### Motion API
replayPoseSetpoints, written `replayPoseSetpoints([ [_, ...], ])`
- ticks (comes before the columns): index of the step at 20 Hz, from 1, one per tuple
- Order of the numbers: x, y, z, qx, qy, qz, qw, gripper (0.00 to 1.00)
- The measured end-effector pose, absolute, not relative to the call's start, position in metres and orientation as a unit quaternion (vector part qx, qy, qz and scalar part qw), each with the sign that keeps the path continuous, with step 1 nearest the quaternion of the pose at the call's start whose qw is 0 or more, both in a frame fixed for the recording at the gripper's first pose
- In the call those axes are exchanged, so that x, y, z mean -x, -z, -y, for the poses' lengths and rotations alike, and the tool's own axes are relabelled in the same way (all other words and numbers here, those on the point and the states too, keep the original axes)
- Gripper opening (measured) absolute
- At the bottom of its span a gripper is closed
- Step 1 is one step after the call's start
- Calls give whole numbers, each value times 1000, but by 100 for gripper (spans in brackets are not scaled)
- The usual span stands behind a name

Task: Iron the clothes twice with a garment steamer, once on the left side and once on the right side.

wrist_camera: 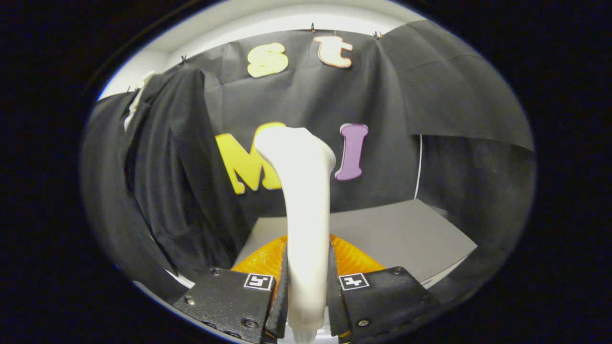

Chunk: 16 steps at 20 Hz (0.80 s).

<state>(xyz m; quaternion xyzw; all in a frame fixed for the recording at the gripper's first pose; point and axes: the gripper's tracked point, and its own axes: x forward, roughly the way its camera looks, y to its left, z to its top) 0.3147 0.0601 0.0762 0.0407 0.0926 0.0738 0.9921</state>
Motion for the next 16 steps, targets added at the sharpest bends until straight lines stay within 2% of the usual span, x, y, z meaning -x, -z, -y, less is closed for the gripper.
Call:
replayPoseSetpoints([
  [9, -249, -231, -168, -31, -65, 74, 995, 37],
  [16, -237, -271, -267, -17, -97, 101, 990, 37],
])
